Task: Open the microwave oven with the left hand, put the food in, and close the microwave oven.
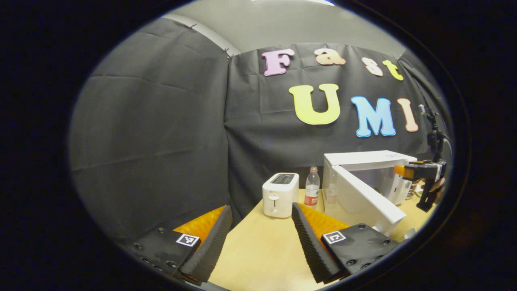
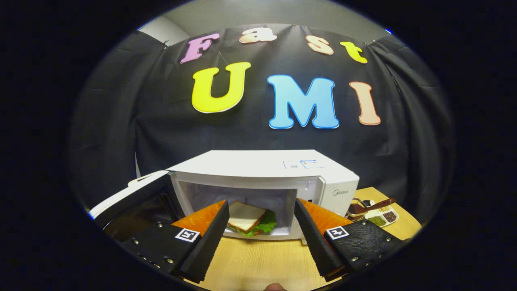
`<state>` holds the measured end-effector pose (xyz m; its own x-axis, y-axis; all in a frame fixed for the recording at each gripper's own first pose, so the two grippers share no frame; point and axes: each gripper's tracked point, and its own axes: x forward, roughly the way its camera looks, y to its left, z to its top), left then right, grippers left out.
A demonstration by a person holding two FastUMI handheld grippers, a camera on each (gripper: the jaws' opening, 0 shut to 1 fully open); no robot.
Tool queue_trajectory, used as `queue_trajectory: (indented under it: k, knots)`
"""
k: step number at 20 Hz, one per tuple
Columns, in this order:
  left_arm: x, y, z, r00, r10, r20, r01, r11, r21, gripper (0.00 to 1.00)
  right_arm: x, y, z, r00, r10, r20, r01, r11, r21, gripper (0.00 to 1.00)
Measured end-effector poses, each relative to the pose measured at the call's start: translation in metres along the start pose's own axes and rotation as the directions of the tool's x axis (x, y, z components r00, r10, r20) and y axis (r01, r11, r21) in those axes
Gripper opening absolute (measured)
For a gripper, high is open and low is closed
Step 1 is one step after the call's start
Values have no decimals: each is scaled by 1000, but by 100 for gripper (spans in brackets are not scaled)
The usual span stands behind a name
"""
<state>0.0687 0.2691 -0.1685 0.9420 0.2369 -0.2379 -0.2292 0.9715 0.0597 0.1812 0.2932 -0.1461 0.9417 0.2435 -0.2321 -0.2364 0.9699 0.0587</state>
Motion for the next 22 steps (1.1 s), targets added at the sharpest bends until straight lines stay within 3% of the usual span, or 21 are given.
queue_trajectory:
  k: [2,8,12,14,15,16,19,22]
  knots:
    - [-3,-4,-6,1000,-1,-8,1,1000,2,99,-29,-8,16,999,12,30,-11,1000,-14,98]
    - [-10,-24,-29,999,1,-41,-2,1000,-15,96,-111,-35,52,994,43,97,-41,999,-22,98]
    - [-16,-47,-40,998,-14,-62,12,999,-36,51,-155,-58,67,990,58,129,-59,998,4,98]
    - [-18,-70,-46,995,-60,-83,56,997,-49,40,-172,-73,73,988,48,148,-48,999,-3,98]
    - [-9,-69,-47,995,-38,-91,35,999,-31,36,-178,-81,74,987,42,154,-42,999,-6,98]
    - [-15,-72,-55,993,-35,-112,33,999,-14,11,-185,-89,73,987,39,156,-39,999,-3,98]
    - [-21,-105,-60,989,-82,-126,78,996,-32,7,-203,-108,71,988,30,149,-31,999,8,98]
    - [-27,-121,-61,990,-64,-127,64,998,-6,7,-218,-127,71,988,30,153,-30,1000,-4,98]
